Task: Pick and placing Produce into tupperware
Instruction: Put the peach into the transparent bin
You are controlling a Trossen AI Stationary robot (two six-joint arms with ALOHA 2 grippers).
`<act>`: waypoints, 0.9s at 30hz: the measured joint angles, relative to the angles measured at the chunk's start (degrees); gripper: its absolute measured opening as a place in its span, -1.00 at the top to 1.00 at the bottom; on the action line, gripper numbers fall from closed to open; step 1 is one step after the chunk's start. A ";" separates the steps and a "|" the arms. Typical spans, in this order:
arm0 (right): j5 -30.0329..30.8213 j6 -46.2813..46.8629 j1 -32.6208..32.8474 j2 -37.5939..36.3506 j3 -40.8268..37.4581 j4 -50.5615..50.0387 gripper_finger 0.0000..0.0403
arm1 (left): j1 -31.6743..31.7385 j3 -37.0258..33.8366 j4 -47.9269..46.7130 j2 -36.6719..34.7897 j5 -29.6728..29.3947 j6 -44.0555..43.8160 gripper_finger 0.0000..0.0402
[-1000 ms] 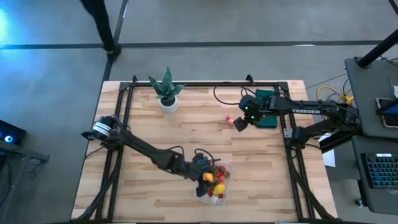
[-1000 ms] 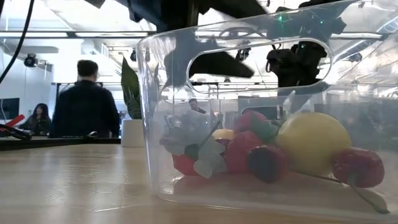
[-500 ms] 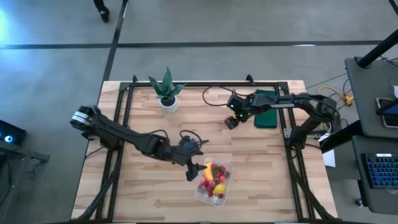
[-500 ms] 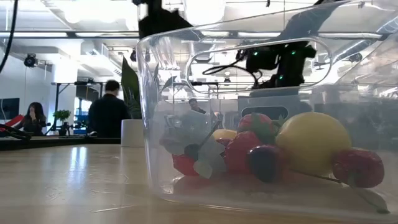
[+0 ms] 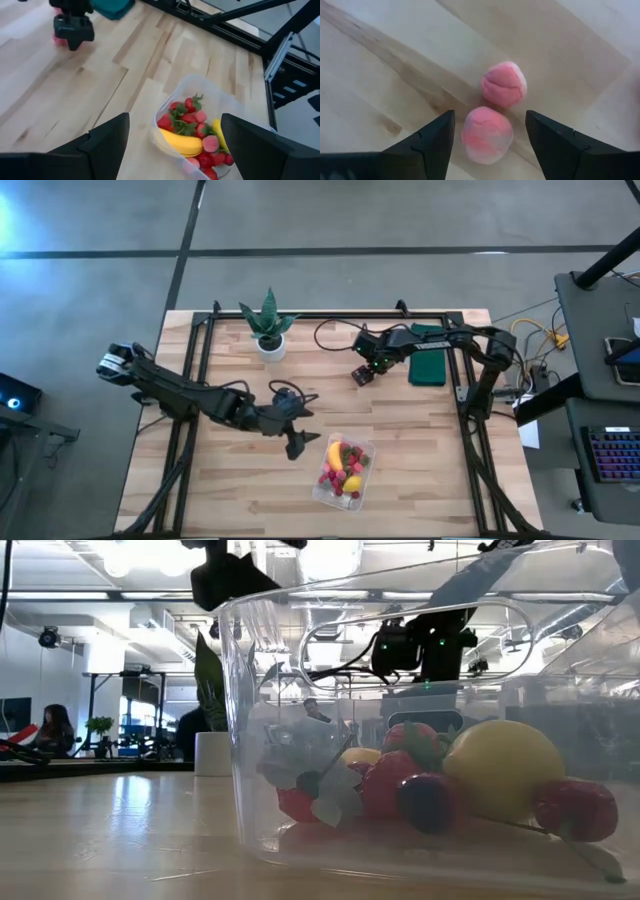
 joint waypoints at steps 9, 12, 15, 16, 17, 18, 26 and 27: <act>-0.42 -0.42 0.07 -1.44 -2.11 -0.94 0.08 | 0.06 -1.67 0.50 -0.04 0.00 -0.06 -0.49; -0.36 -0.85 0.07 -1.46 -1.98 -0.42 0.22 | 0.06 -1.65 0.52 -0.04 0.00 -0.06 -0.49; -0.23 -0.87 0.07 -1.46 -1.55 1.12 0.31 | 0.06 -1.62 0.57 -0.04 0.00 -0.11 -0.49; -0.23 -0.87 0.07 -1.49 -1.42 1.40 0.32 | 0.06 -1.62 0.58 -0.04 0.00 -0.13 -0.49; -0.23 -0.87 0.07 -1.49 -1.35 1.45 0.33 | 0.06 -1.62 0.59 -0.04 0.02 -0.13 -0.49; -0.22 -0.87 0.07 -1.49 -1.31 1.45 0.33 | 0.06 -1.62 0.59 -0.04 0.01 -0.14 -0.49; -2.37 -1.08 0.28 -2.58 -1.32 1.04 0.41 | 0.06 -1.62 0.59 -0.04 0.00 -0.17 -0.49; -3.48 -1.08 0.52 -3.31 -1.35 0.68 0.42 | 0.06 -1.62 0.59 -0.04 0.00 -0.13 -0.49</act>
